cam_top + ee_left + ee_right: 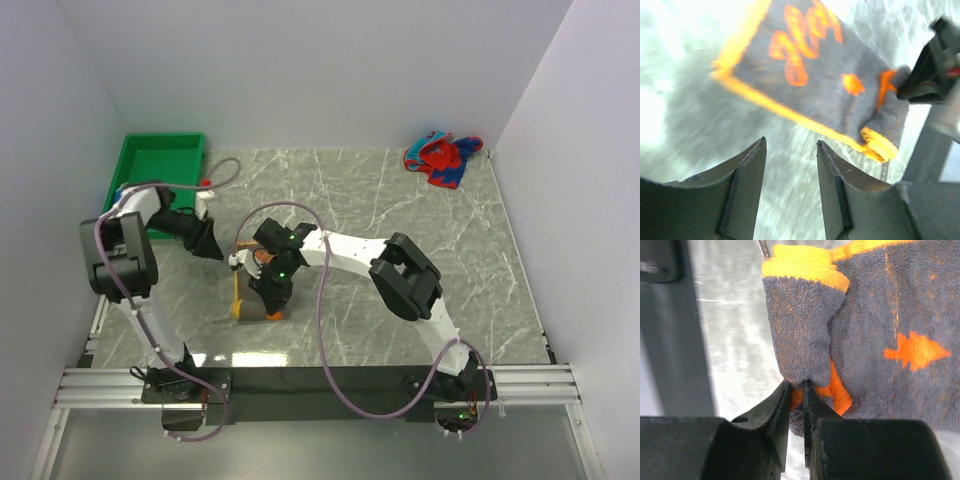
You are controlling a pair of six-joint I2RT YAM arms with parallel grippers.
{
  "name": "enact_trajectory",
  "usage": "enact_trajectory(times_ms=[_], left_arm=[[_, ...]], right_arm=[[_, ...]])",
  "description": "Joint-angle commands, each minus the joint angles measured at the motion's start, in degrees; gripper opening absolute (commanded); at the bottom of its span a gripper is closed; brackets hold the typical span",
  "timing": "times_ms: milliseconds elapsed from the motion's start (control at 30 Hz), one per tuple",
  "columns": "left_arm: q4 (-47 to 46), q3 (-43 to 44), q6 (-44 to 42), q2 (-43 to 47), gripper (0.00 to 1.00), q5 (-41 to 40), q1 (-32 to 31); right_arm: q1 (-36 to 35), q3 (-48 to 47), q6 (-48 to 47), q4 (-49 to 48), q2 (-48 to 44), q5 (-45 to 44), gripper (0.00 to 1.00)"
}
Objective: Roll the towels
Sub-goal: Roll the towel
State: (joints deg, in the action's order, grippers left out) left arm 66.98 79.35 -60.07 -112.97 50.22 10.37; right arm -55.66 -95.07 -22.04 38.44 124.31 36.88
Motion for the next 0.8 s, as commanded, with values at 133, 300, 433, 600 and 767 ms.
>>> enact_trajectory(times_ms=[133,300,433,600,767], left_arm=[[-4.31,-6.30,-0.31,18.00,0.50,5.07,6.94],[-4.67,-18.50,-6.53,31.02,0.51,1.30,8.88],[-2.21,-25.81,-15.23,38.16,0.57,-1.77,6.78],[-7.55,-34.08,-14.73,47.29,0.59,-6.97,-4.46],[-20.28,-40.31,-5.52,53.46,0.61,-13.28,-20.28]], right_arm=[[2.57,-11.34,8.50,15.87,11.73,13.72,0.00],[4.50,-16.98,10.96,18.43,18.32,18.48,0.00],[5.65,-19.98,12.72,19.31,22.28,21.21,0.00],[7.14,-24.19,13.95,20.19,27.38,21.39,0.00],[8.20,-24.99,15.71,19.05,29.23,20.95,0.00]])
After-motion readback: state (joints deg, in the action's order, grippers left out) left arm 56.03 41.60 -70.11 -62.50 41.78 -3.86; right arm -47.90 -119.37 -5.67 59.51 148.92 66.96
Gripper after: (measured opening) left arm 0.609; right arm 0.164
